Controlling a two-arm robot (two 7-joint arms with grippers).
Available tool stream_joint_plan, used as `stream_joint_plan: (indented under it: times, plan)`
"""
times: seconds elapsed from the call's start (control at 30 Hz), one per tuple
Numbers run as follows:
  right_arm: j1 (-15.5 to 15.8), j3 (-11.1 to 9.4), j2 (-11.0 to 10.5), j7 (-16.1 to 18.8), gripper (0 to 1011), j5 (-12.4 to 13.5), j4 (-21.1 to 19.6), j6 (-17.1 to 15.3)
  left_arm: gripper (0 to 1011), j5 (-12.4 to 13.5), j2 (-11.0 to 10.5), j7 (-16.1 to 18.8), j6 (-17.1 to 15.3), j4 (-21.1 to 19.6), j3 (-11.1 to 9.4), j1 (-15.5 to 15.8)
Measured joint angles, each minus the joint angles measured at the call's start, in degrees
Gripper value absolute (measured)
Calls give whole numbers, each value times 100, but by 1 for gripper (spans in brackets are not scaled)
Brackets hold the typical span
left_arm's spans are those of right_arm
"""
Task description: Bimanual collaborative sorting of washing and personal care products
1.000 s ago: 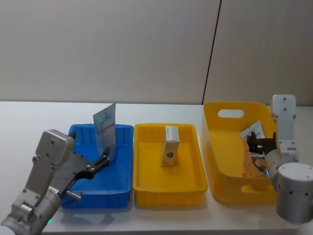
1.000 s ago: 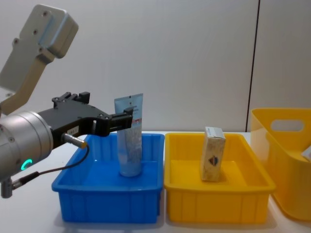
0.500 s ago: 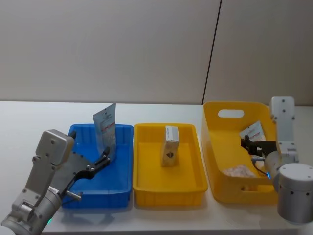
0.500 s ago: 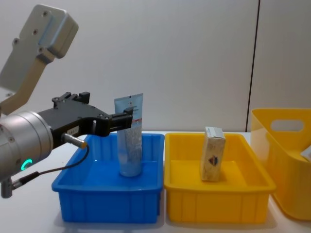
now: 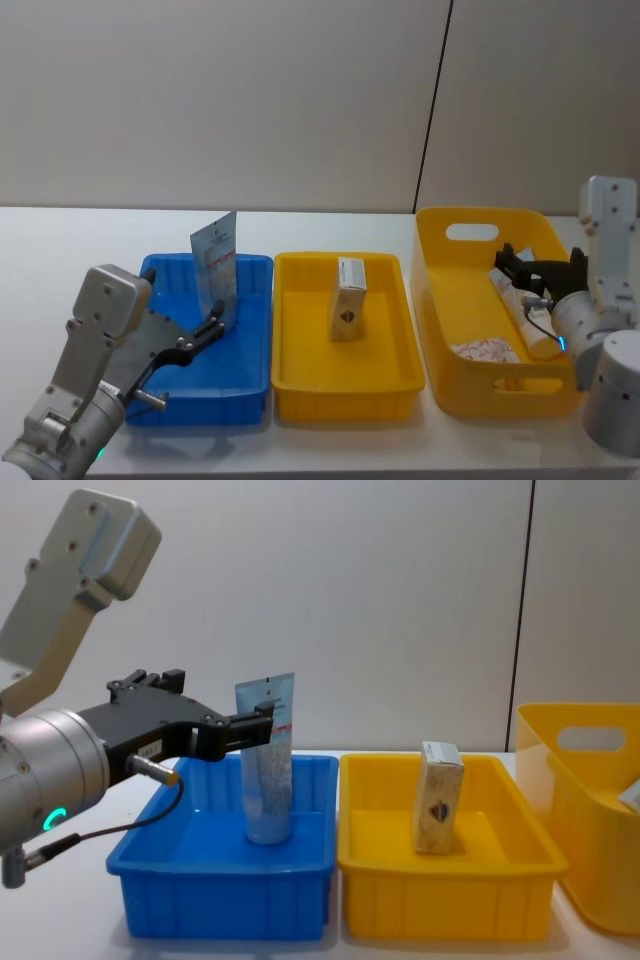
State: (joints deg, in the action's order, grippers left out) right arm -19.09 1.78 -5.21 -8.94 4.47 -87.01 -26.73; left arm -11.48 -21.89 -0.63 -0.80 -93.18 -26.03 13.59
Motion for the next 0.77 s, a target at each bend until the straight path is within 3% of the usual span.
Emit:
stream_joint_plan:
  times: [0.53, 0.77]
  plan:
    - [159, -438, 198, 555, 1003, 639, -623, 736, 1001, 0, 0, 0, 0, 0, 0, 0]
    - [217, -388, 146, 577, 1003, 654, -642, 792, 1001, 0, 0, 0, 0, 1, 0, 0]
